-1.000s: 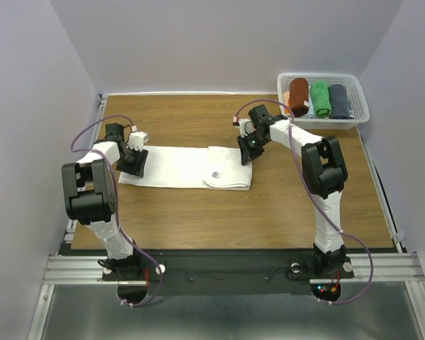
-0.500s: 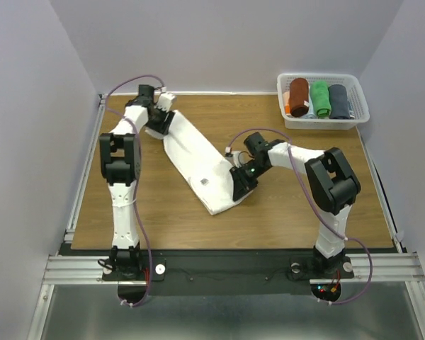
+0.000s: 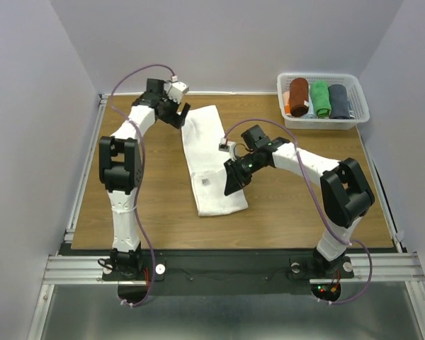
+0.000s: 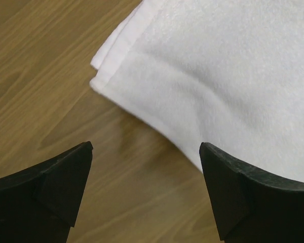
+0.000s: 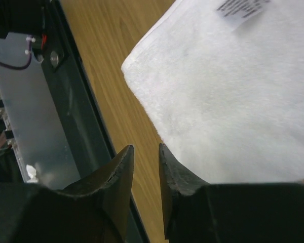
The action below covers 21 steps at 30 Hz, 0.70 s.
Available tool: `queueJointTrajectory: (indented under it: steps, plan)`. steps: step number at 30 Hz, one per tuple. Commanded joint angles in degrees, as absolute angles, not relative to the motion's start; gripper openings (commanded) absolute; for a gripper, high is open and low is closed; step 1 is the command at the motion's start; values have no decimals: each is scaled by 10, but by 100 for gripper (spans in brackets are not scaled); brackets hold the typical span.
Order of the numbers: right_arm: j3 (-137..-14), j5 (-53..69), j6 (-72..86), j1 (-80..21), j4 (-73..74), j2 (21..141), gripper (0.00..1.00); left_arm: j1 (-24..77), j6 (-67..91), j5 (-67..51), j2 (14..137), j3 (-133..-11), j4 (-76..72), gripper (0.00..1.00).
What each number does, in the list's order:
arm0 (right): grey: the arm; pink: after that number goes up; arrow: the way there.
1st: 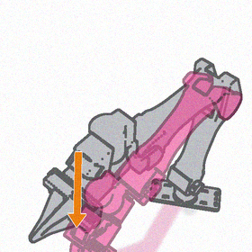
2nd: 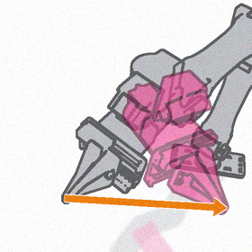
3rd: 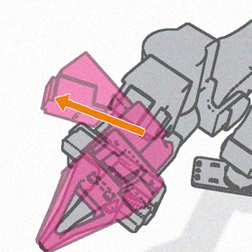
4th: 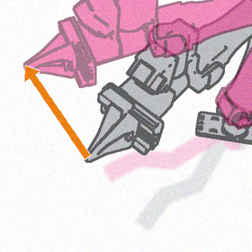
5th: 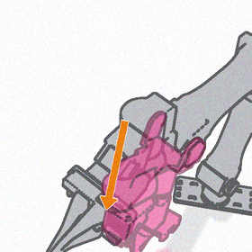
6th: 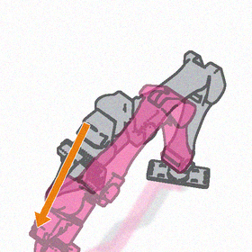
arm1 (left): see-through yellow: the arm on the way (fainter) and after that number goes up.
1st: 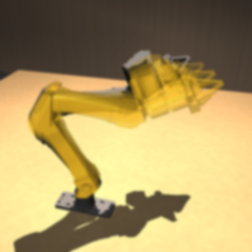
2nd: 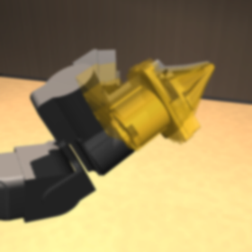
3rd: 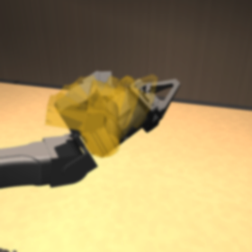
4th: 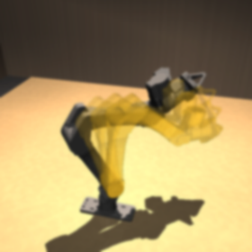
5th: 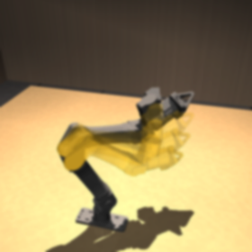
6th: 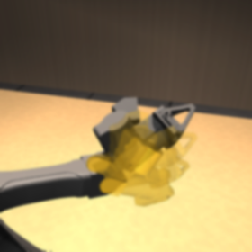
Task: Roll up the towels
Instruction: Fold the towel
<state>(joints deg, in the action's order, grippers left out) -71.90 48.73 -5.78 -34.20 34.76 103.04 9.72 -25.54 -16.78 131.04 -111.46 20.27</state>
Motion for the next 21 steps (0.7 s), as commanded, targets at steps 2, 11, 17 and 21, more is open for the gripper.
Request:
queueJointTrajectory:
  steps: [2,11,17,21]
  plan:
    - [-716,433,-69,-320,325,1033,29,89,-237,-251,1142,-1021,129,99]
    - [-694,419,-43,-321,261,1104,21,95,-315,-360,909,-721,112,99]
    - [-649,448,62,-324,163,1134,23,106,-409,-363,805,-630,199,99]
    - [-671,489,127,-339,142,1150,27,133,-447,-341,745,-587,239,99]
